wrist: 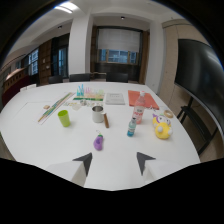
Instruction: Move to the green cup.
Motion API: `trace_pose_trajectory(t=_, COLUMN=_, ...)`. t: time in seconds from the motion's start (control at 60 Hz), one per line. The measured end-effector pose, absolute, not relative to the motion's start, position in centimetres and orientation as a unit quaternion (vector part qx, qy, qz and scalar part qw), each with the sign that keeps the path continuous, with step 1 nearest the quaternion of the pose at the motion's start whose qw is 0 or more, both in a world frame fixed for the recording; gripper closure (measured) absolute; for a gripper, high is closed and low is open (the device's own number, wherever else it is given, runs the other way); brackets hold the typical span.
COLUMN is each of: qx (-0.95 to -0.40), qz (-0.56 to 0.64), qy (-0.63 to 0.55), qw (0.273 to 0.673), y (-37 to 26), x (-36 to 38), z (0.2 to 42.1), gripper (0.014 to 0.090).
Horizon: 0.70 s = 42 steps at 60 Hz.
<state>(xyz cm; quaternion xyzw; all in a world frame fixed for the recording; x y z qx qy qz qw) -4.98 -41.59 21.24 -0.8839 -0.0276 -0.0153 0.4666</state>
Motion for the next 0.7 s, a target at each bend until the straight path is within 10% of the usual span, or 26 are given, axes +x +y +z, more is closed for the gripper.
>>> trace_pose_trajectory(t=0.7, qx=-0.883, qz=-0.016, qy=-0.014, qw=0.468, y=-45.3, x=-17.6, z=17.3, gripper=0.0189)
